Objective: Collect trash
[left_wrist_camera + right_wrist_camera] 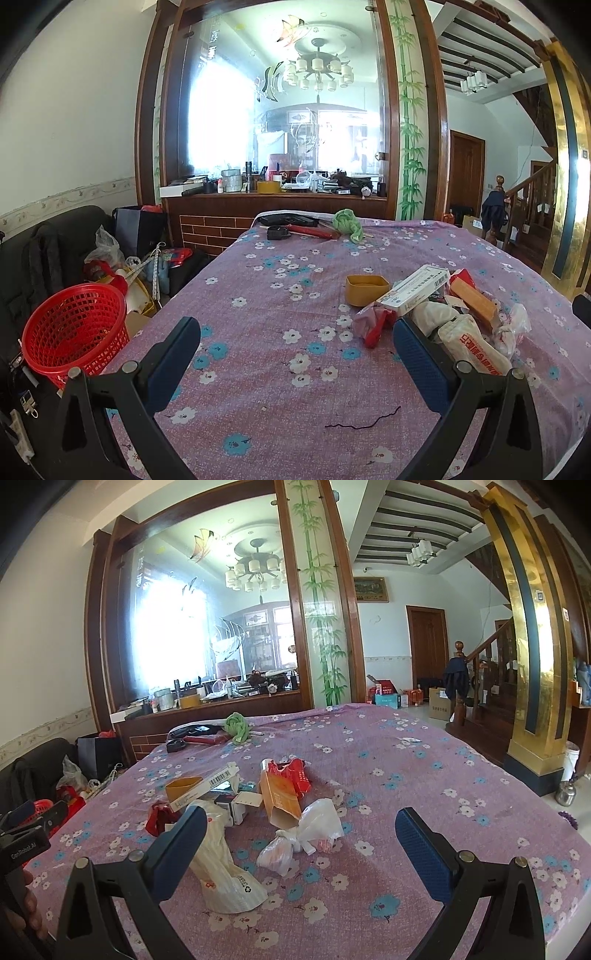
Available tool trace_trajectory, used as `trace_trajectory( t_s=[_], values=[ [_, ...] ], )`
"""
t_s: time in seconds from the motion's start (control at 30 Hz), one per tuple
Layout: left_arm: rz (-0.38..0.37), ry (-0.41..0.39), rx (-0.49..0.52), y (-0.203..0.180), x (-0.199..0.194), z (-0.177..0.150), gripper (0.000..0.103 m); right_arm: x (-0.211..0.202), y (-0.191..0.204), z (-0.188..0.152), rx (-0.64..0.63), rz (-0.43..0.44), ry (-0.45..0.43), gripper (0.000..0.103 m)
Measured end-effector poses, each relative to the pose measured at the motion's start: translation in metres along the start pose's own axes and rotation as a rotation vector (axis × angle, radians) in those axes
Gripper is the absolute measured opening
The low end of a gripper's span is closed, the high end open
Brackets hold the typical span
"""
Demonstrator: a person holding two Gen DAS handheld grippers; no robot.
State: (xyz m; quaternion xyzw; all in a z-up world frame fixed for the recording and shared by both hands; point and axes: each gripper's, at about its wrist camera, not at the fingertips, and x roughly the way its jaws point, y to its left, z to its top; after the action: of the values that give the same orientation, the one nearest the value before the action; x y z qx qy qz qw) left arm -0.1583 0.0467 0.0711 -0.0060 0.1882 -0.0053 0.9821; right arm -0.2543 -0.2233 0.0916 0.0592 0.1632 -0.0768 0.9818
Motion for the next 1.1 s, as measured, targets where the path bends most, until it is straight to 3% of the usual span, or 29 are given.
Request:
trace_trajectory(
  t_s=[1.1],
  values=[
    [-0.013,0.004,0.009,-0.009,0.006,0.004,0.103,0.000,-0.009,0.006,-0.005,-0.025,-0.002,0.103]
  ],
)
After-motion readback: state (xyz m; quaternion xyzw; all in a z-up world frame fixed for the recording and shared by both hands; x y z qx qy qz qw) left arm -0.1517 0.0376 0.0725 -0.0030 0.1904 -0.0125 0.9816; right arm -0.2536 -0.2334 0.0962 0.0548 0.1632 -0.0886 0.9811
